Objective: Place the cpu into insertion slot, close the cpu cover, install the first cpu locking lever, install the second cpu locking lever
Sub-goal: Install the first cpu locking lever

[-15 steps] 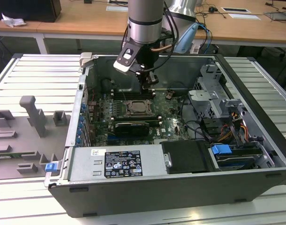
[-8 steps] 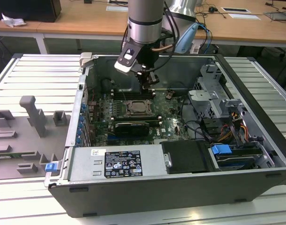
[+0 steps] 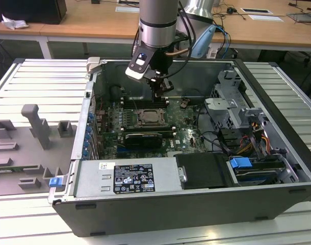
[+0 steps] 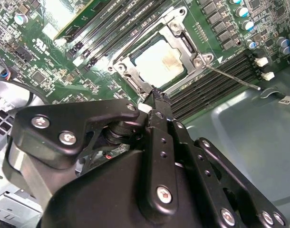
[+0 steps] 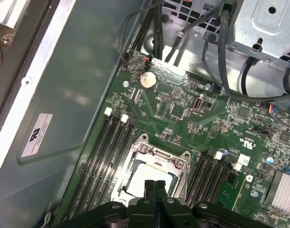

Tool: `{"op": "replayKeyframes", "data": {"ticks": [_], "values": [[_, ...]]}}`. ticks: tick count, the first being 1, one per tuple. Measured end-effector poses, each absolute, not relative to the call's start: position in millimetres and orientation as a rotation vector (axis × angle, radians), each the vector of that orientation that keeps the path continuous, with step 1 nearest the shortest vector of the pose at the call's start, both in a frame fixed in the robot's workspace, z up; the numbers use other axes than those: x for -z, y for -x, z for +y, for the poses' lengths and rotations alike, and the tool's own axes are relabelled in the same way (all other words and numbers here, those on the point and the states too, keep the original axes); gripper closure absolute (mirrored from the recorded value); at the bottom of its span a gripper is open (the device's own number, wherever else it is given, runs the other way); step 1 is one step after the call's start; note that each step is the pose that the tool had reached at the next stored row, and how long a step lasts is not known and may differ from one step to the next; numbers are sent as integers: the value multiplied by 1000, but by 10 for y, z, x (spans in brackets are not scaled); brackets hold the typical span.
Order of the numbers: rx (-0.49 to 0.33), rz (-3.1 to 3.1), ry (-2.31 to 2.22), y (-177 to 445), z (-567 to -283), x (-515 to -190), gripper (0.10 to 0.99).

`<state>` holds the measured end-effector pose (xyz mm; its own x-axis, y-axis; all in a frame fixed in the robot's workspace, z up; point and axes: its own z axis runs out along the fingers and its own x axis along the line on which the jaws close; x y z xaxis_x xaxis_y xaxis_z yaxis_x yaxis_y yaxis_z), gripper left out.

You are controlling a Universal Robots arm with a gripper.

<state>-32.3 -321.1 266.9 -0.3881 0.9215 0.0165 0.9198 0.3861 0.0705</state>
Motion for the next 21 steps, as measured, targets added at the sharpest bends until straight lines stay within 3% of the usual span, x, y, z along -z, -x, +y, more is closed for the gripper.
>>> {"op": "replayKeyframes", "data": {"ticks": [21], "values": [[-109,2740,-1493,323,-3211,-2669,980]]}}
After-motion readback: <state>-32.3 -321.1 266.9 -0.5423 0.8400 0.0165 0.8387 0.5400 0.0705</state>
